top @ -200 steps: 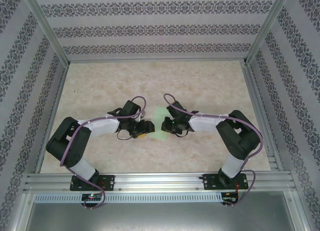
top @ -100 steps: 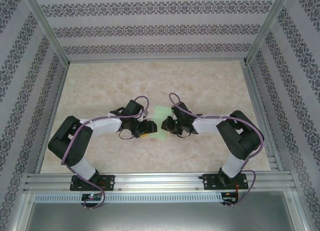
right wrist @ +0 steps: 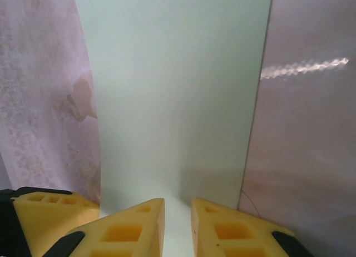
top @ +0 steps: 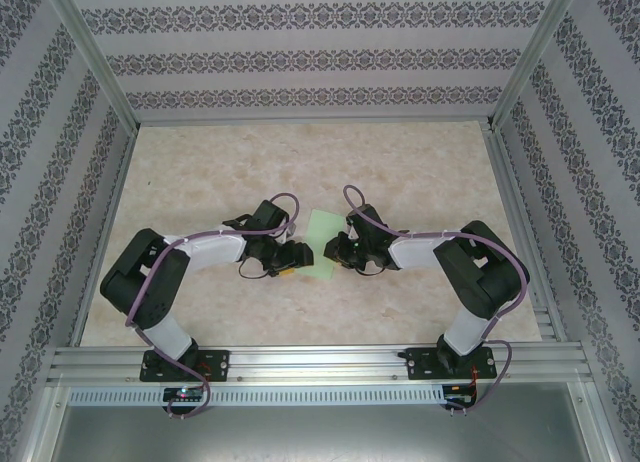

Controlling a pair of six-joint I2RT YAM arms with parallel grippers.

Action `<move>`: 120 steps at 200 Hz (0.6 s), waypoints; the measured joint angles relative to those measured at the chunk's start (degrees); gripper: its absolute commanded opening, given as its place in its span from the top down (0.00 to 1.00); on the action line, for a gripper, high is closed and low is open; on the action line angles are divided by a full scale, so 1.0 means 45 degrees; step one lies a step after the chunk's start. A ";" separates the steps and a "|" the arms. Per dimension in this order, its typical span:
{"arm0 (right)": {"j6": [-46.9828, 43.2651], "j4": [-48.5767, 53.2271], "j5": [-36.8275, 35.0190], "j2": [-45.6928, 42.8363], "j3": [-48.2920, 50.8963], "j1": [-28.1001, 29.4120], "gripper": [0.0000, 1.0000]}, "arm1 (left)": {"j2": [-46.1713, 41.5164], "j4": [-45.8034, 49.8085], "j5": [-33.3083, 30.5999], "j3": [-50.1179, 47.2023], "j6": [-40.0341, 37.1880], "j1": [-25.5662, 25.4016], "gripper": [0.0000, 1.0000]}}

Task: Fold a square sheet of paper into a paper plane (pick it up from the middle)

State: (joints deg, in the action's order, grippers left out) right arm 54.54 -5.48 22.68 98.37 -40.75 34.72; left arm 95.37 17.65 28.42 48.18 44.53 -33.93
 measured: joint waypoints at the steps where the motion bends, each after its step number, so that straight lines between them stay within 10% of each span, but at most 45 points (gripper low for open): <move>1: 0.0000 0.0000 0.0000 0.0000 0.0000 0.0000 0.79 | 0.0005 0.0000 0.0000 0.0000 0.0000 0.0000 0.36; 120: -0.0039 0.0010 0.0015 0.0000 0.0000 0.0000 0.80 | 0.0015 -0.0971 0.0869 0.0024 0.0078 -0.0146 0.43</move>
State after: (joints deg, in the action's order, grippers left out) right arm 54.37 -5.43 22.74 98.37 -40.75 34.72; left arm 95.44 13.28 32.34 48.29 44.88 -34.59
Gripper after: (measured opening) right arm 0.205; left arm 0.572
